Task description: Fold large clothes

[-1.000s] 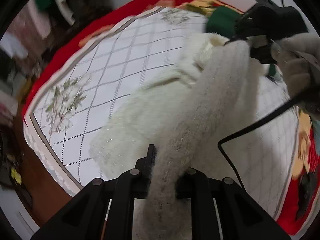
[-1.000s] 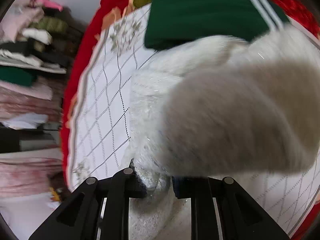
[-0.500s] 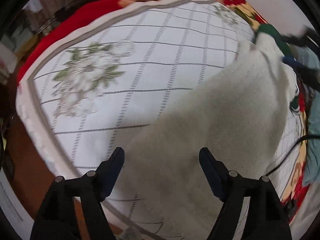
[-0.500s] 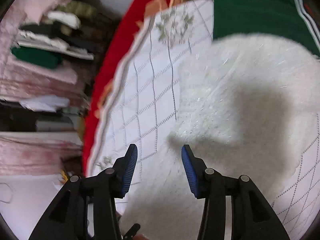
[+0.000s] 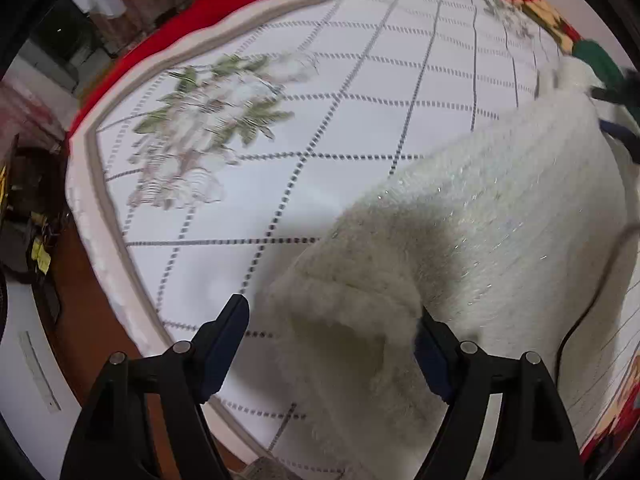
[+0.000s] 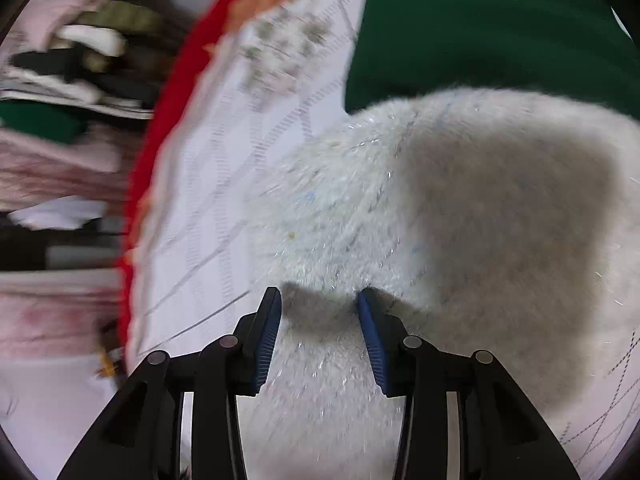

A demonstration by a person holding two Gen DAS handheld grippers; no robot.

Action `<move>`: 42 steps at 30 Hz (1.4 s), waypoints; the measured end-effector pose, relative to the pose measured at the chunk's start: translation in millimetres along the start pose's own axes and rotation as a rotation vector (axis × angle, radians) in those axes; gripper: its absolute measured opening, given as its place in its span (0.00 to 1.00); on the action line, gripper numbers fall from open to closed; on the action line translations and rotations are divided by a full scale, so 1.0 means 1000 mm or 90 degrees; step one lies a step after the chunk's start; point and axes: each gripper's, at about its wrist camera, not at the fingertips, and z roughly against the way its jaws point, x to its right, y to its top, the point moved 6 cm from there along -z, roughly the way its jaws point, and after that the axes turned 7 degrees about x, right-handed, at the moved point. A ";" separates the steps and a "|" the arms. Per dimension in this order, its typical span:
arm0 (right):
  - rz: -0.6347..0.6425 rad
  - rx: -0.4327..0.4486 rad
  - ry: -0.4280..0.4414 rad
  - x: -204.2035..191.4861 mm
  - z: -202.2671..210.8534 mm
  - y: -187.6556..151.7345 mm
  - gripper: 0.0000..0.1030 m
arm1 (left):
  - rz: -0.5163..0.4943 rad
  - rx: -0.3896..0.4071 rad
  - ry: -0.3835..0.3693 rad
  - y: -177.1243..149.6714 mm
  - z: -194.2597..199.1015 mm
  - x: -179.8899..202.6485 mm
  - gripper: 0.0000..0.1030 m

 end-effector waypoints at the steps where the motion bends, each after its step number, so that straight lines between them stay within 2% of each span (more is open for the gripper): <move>1: -0.001 0.012 0.023 0.004 0.022 -0.002 0.45 | 0.014 0.007 -0.007 -0.001 0.012 -0.003 0.75; 2: -0.004 0.031 0.027 0.014 0.046 -0.004 0.50 | 0.026 0.012 -0.011 -0.002 0.020 -0.006 0.75; 4: -0.015 0.063 0.006 0.039 0.083 -0.011 0.74 | 0.058 0.018 -0.017 -0.007 0.039 -0.015 0.75; 6: -0.033 0.092 -0.026 0.077 0.114 -0.019 0.84 | 0.093 0.015 -0.019 -0.016 0.052 -0.023 0.75; 8: -0.067 0.094 -0.050 0.119 0.119 -0.027 0.85 | 0.130 0.004 -0.028 -0.023 0.053 -0.028 0.75; 10: -0.120 0.067 -0.034 0.153 0.102 -0.031 0.85 | 0.162 -0.012 -0.033 -0.036 0.050 -0.032 0.75; 13: -0.201 0.018 0.054 0.185 0.048 -0.027 0.85 | 0.201 -0.040 -0.040 -0.050 0.039 -0.030 0.75; 15: -0.215 0.032 0.125 0.186 0.027 -0.022 0.85 | 0.221 -0.038 -0.039 -0.056 0.037 -0.032 0.75; 16: -0.211 0.046 0.138 0.183 0.025 -0.018 0.64 | 0.228 -0.038 -0.039 -0.057 0.037 -0.031 0.75; 17: -0.203 0.058 0.167 0.176 0.023 -0.015 0.52 | 0.233 -0.035 -0.036 -0.057 0.036 -0.032 0.75; 18: -0.198 0.055 0.160 0.173 0.021 -0.015 0.41 | 0.236 -0.032 -0.033 -0.057 0.034 -0.032 0.75; 21: -0.212 0.083 0.147 0.174 0.032 -0.020 0.28 | 0.245 -0.029 -0.030 -0.055 0.033 -0.031 0.75; 24: -0.291 0.132 0.124 0.191 0.066 -0.039 0.24 | 0.246 -0.021 -0.038 -0.047 0.037 -0.027 0.75; 26: -0.352 0.169 0.091 0.208 0.098 -0.070 0.24 | 0.232 -0.008 -0.040 -0.038 0.043 -0.022 0.75; 28: -0.429 0.201 0.051 0.232 0.137 -0.116 0.24 | 0.211 0.005 -0.038 -0.031 0.048 -0.018 0.75; 32: -0.543 0.212 -0.023 0.268 0.203 -0.215 0.24 | 0.134 0.033 -0.037 -0.011 0.057 -0.002 0.75; 35: -0.564 0.160 -0.078 0.277 0.223 -0.288 0.27 | 0.069 0.048 -0.039 -0.001 0.061 0.017 0.75; 37: -0.569 0.098 -0.100 0.290 0.227 -0.320 0.40 | 0.032 0.049 -0.052 0.003 0.063 0.033 0.75; 38: -0.565 0.061 -0.104 0.298 0.230 -0.334 0.41 | 0.016 0.047 -0.058 0.004 0.064 0.042 0.75; 40: -0.531 0.019 -0.123 0.304 0.242 -0.343 0.51 | -0.005 0.044 -0.066 0.002 0.067 0.054 0.75; 42: -0.461 0.002 -0.179 0.303 0.265 -0.343 0.51 | -0.019 0.043 -0.073 0.001 0.069 0.064 0.75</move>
